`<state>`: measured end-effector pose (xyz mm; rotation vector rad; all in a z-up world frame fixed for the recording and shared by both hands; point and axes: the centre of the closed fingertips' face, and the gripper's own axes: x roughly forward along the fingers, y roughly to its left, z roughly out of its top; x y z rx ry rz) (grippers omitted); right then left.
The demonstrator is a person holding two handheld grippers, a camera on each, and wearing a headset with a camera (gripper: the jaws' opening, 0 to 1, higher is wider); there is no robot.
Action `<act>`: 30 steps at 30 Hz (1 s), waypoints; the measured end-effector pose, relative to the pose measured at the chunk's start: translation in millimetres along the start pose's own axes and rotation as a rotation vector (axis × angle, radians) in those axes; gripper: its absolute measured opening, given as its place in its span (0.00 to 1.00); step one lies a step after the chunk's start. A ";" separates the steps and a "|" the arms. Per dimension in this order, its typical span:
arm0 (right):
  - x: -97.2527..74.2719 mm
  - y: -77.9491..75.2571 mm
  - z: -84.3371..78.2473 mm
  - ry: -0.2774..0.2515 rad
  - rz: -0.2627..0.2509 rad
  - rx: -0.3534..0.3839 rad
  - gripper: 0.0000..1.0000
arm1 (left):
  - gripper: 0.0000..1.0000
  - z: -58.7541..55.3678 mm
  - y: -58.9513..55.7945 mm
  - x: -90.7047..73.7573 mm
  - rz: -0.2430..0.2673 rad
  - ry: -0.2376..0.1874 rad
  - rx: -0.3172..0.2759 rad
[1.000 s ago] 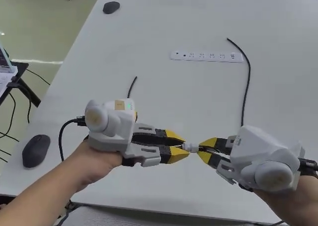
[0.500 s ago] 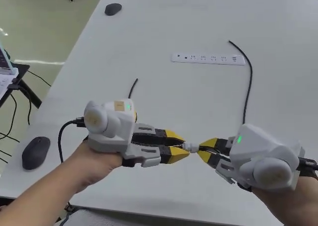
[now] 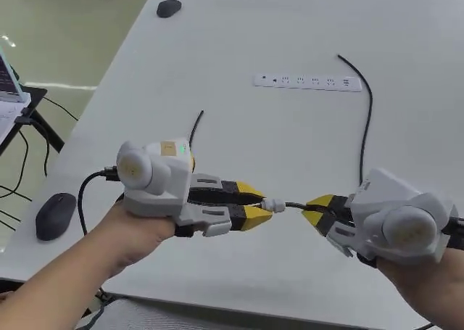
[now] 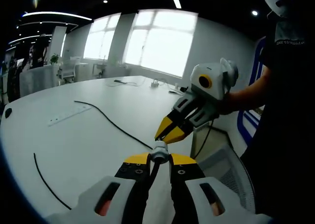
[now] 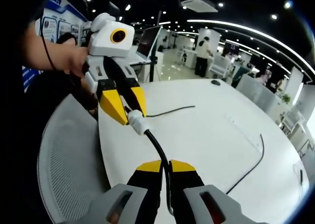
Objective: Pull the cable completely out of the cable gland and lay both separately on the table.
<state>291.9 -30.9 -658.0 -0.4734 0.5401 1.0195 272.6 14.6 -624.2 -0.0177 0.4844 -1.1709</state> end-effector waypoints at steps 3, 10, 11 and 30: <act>0.6 -5.7 -6.8 0.010 -0.018 0.038 0.00 | 0.15 -0.2 -0.5 -0.6 0.000 -0.002 -0.004; 1.0 -20.1 -35.9 0.053 -0.074 0.244 0.00 | 0.15 2.5 -3.9 -1.4 -0.008 -0.024 -0.020; 1.0 -21.9 -39.0 0.052 -0.081 0.275 0.00 | 0.15 2.4 -5.1 -1.2 -0.010 -0.024 -0.016; -0.2 -21.6 -69.8 0.076 -0.106 0.433 0.02 | 0.15 -3.0 -10.8 0.6 -0.003 -0.014 -0.012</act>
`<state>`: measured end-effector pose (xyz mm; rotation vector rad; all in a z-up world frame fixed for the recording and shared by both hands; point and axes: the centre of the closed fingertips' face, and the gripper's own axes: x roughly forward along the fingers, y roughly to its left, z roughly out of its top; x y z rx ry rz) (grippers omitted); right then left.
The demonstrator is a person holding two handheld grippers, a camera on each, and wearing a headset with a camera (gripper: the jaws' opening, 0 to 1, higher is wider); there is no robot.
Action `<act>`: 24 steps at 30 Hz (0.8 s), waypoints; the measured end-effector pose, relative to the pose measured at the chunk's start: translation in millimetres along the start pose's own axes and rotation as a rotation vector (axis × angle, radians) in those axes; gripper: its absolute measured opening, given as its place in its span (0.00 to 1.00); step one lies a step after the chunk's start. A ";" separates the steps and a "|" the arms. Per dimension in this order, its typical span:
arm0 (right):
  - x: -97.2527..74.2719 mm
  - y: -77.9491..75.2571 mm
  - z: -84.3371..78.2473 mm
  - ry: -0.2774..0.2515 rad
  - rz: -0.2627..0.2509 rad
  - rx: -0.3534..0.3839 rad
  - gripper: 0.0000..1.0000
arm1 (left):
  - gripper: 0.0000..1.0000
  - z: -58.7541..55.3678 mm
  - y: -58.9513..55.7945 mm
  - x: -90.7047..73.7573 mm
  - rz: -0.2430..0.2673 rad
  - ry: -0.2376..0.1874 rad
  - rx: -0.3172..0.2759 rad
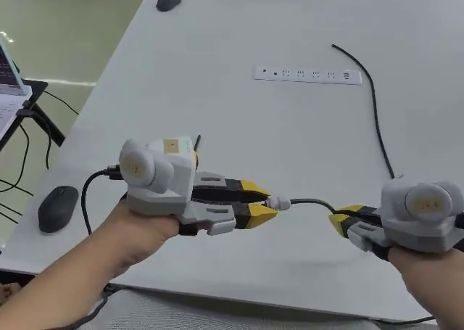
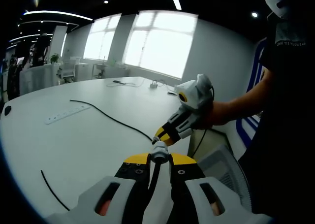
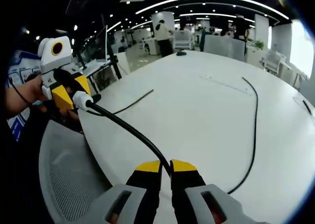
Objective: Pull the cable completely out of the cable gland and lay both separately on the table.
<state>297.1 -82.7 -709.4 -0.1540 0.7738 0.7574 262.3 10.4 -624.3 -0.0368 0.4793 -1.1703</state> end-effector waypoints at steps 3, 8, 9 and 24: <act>-3.6 0.6 -0.6 -0.007 -0.005 -0.011 0.02 | 0.15 -0.6 2.3 -0.5 0.012 0.003 0.005; -6.3 2.1 -2.3 -0.009 -0.009 -0.035 0.02 | 0.15 -0.3 4.7 -0.5 0.022 0.004 0.009; -6.4 2.8 -2.7 -0.006 -0.009 -0.039 0.02 | 0.15 -0.2 5.0 -0.5 0.023 0.005 0.010; -21.5 57.3 52.0 -0.075 0.021 -0.455 0.13 | 0.15 1.0 1.0 3.9 0.007 0.006 0.007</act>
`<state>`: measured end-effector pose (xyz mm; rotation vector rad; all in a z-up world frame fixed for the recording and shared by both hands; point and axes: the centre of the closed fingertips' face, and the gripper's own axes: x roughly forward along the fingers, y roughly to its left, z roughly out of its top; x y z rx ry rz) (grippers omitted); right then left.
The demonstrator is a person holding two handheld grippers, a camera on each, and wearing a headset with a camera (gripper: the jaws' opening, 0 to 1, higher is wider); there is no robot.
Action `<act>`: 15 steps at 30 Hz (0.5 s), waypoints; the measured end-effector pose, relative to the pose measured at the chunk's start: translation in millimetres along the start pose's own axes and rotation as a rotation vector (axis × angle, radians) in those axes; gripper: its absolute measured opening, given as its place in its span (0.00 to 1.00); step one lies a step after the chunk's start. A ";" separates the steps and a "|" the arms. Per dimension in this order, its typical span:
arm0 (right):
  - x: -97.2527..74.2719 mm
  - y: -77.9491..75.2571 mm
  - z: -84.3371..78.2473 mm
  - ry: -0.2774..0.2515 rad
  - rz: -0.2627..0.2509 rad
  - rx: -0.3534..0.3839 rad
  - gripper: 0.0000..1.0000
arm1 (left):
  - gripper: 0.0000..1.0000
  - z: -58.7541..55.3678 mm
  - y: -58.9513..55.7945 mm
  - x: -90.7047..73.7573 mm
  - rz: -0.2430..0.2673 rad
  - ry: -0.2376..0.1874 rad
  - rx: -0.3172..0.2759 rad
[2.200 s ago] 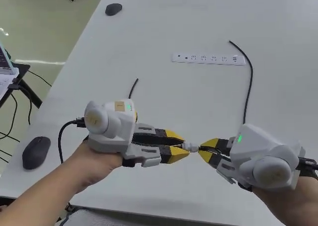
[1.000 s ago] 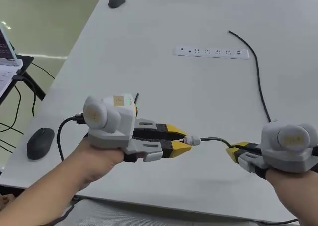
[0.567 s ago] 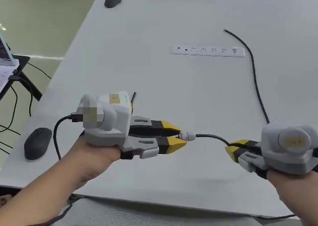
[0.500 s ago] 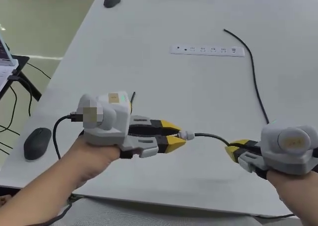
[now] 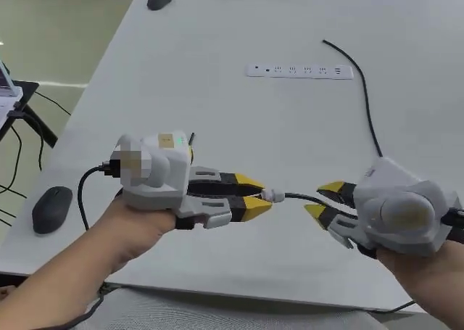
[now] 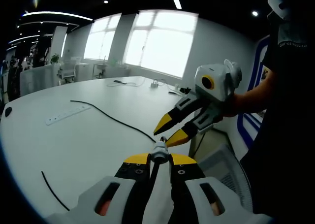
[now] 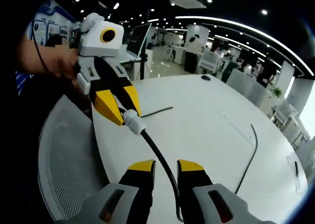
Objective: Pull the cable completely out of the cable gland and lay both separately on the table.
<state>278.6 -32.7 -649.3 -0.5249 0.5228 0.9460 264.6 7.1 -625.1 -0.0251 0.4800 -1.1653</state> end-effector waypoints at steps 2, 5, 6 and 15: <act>0.8 4.9 6.9 -0.004 0.002 -0.045 0.13 | 0.15 -0.4 -0.2 0.1 0.000 0.003 0.002; 2.0 9.2 11.1 0.000 0.004 -0.096 0.12 | 0.15 -0.9 0.0 -0.3 -0.001 0.005 0.002; 2.3 10.3 11.9 0.003 0.004 -0.111 0.11 | 0.15 -1.0 0.0 -0.4 0.000 0.005 0.003; 4.5 12.0 14.1 0.008 0.013 -0.126 0.07 | 0.15 -4.8 -2.7 0.6 -0.004 0.016 0.005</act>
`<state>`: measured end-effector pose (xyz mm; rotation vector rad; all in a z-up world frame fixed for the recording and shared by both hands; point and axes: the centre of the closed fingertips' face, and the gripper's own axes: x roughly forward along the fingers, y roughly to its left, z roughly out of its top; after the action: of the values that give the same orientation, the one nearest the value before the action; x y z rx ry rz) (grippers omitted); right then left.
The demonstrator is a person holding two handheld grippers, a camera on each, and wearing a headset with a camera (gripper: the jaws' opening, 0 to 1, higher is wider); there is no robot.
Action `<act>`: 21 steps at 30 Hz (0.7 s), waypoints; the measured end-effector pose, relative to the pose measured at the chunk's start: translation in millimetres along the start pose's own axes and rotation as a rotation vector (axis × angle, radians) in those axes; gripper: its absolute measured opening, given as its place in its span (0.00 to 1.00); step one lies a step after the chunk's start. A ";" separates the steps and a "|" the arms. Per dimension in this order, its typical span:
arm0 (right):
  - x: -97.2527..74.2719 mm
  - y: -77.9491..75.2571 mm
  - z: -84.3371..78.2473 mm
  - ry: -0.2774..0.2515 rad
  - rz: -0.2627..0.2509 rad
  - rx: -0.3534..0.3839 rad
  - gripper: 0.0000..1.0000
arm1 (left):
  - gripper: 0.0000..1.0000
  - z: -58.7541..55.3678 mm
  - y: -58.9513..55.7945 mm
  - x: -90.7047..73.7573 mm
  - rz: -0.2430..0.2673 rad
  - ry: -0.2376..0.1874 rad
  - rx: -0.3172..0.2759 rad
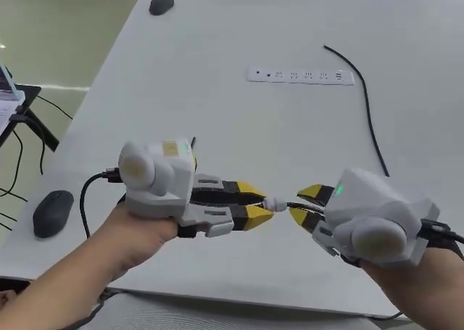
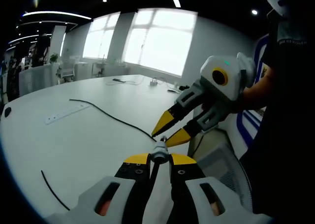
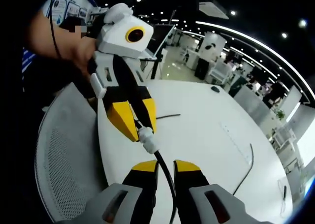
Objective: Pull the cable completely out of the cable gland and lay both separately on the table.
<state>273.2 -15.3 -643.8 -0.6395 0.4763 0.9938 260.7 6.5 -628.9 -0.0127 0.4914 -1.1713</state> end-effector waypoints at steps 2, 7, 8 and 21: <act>0.4 1.3 -0.6 0.003 0.004 0.000 0.06 | 0.15 -0.3 0.2 0.1 0.001 0.002 -0.003; 1.0 6.2 1.4 -0.004 0.015 -0.020 0.05 | 0.15 -1.8 -2.5 2.0 -0.010 0.012 0.003; 1.3 7.1 0.2 0.003 0.018 -0.010 0.04 | 0.15 -1.9 -2.3 2.1 -0.009 0.013 0.005; 0.5 1.0 -6.2 -0.008 0.003 0.079 0.01 | 0.15 2.1 -2.5 2.4 -0.003 -0.005 0.010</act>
<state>272.1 -18.8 -648.8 -0.5637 0.5071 0.9755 260.0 2.9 -627.3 -0.0071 0.4814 -1.1767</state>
